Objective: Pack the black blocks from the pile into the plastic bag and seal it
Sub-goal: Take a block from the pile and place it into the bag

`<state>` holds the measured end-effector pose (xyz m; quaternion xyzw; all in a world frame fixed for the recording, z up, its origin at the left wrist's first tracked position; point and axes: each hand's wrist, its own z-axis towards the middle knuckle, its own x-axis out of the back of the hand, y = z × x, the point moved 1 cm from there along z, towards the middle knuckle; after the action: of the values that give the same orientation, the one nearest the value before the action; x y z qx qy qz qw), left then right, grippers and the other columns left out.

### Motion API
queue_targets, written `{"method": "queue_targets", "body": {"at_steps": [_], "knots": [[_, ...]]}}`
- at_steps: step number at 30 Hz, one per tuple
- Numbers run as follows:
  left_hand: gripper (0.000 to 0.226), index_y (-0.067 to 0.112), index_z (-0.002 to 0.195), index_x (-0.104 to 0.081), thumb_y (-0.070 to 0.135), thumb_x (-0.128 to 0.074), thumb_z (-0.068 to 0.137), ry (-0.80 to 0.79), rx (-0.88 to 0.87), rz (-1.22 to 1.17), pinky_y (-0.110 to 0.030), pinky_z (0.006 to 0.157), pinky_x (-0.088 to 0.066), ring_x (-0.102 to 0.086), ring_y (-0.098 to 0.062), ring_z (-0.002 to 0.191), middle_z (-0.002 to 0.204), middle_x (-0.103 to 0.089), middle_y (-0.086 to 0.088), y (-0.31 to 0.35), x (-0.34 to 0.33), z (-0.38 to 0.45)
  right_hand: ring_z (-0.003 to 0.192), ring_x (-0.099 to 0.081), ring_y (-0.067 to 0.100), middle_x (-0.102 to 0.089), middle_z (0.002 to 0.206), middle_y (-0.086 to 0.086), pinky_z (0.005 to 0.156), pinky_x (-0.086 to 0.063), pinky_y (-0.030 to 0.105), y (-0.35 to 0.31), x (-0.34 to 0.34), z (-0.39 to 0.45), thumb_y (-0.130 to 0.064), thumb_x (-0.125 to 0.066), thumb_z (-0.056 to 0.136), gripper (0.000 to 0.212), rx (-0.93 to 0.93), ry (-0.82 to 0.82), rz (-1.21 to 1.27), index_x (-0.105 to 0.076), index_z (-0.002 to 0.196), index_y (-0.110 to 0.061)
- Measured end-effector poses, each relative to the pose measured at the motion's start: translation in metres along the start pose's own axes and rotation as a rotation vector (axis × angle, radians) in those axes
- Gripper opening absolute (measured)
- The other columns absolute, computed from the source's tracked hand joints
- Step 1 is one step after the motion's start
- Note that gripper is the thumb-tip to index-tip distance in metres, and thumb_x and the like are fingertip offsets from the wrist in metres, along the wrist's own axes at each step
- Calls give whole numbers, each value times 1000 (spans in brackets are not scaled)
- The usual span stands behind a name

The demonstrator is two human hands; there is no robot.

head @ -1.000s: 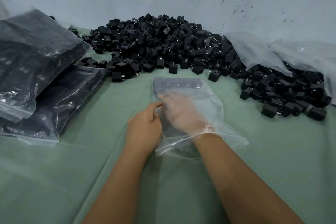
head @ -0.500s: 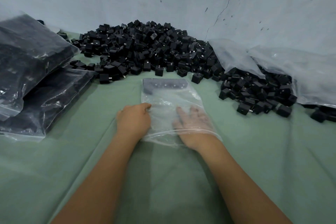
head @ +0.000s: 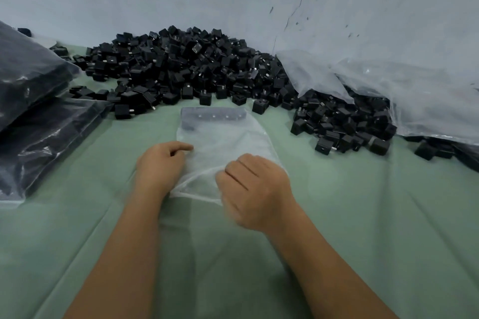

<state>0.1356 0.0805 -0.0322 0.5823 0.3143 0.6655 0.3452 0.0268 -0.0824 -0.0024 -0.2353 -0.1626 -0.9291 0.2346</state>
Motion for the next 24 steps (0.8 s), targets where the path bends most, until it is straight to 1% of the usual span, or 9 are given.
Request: {"method": "queue_targets", "body": {"at_steps": [3, 5, 6, 9, 11, 13, 16, 19, 24], "knots": [[38, 33, 89, -75, 7, -47, 86, 48, -9, -35, -26, 53, -45, -55, -13, 55, 56, -59, 6, 1, 6, -6, 66, -51, 24, -61, 75, 9, 57, -41, 31, 27, 12, -8, -1, -49, 80, 18, -331, 202, -9, -67, 81, -2], [38, 33, 89, -74, 4, -50, 84, 112, -77, -5, -39, 85, -52, -60, -30, 94, 91, -64, -4, 3, 8, -7, 77, -53, 24, -63, 85, 9, 64, -45, 35, 55, 20, -21, -4, -49, 83, 21, -589, 181, -99, -68, 90, -1], [38, 33, 89, -73, 2, -52, 85, 129, -118, -20, -40, 93, -49, -57, -29, 102, 105, -60, -3, 5, 10, -9, 84, -53, 26, -63, 93, 10, 70, -46, 38, 69, 22, -29, -6, -49, 84, 24, -694, 120, -167, -68, 99, -3], [38, 33, 85, -74, -1, -57, 87, 26, -232, -189, -14, 79, -43, -58, -7, 91, 108, -61, 6, 15, 9, -16, 119, -43, 34, -45, 136, 16, 99, -36, 41, 101, 19, -55, -15, -53, 89, 52, -1032, -239, -290, -44, 141, -13], [32, 30, 87, -77, 2, -61, 89, -138, -211, -332, -18, 80, -42, -59, -14, 90, 103, -67, 1, 17, 8, -18, 137, -24, 35, -21, 153, 18, 112, -22, 42, 108, 14, -66, -28, -50, 93, 67, -1257, -483, -248, -19, 152, -17], [24, 32, 90, -78, 12, -66, 90, -267, -144, -381, -24, 83, -43, -57, -18, 91, 101, -71, -3, 15, 8, -20, 136, -26, 34, -23, 151, 16, 110, -23, 43, 110, 9, -71, -33, -46, 94, 62, -1296, -570, -273, -23, 149, -16], [11, 34, 92, -79, 33, -74, 82, -363, -138, -307, -25, 84, -46, -62, -24, 94, 103, -72, 1, 15, 10, -22, 113, -42, 31, -42, 126, 10, 95, -33, 40, 112, 9, -69, -32, -52, 92, 37, -1225, -456, -346, -46, 124, -15], [38, 43, 91, -77, 66, -78, 61, -480, -252, -80, -34, 91, -47, -62, -16, 92, 94, -67, 8, 18, 7, -24, 104, -46, 29, -51, 113, 7, 89, -37, 40, 112, 11, -70, -35, -54, 92, 27, -1198, -428, -377, -53, 106, -12], [61, 67, 106, -55, 86, -54, 48, -530, -374, 198, -43, 109, -32, -49, 0, 104, 99, -58, 17, 22, 7, -21, 114, -44, 31, -54, 122, 9, 94, -37, 43, 115, 12, -70, -33, -62, 89, 53, -1289, -355, -272, -39, 133, -15]]}}
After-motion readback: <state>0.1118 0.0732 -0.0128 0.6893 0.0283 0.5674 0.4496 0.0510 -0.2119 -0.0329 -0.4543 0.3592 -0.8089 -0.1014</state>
